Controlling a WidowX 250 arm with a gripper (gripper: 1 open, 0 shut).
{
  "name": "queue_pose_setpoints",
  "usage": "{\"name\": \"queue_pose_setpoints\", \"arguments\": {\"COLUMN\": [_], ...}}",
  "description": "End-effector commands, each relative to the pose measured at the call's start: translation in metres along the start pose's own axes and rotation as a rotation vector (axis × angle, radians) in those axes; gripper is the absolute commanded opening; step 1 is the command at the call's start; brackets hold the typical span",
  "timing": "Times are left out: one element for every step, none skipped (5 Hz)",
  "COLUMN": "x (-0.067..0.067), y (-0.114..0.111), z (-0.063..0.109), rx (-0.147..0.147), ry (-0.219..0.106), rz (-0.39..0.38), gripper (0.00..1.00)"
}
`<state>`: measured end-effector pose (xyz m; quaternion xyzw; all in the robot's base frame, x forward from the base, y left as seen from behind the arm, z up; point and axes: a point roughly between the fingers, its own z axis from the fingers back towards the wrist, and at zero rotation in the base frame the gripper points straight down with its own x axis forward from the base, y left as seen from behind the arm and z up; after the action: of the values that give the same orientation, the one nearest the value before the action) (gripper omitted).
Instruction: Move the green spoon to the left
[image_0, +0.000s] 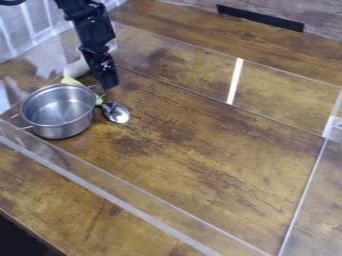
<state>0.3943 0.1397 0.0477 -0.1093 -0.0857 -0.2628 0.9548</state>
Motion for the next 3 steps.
{"name": "queue_pose_setpoints", "arguments": {"x": [0.0154,0.0169,0.0182], "y": [0.0017,0.0035,0.0052], "z": [0.0181,0.0174,0.0164], "rx": [0.021,0.0,-0.022], "ry": [-0.04,-0.048,-0.056], "rz": [-0.018,-0.006,0.007], "gripper": [1.0,1.0,1.0]}}
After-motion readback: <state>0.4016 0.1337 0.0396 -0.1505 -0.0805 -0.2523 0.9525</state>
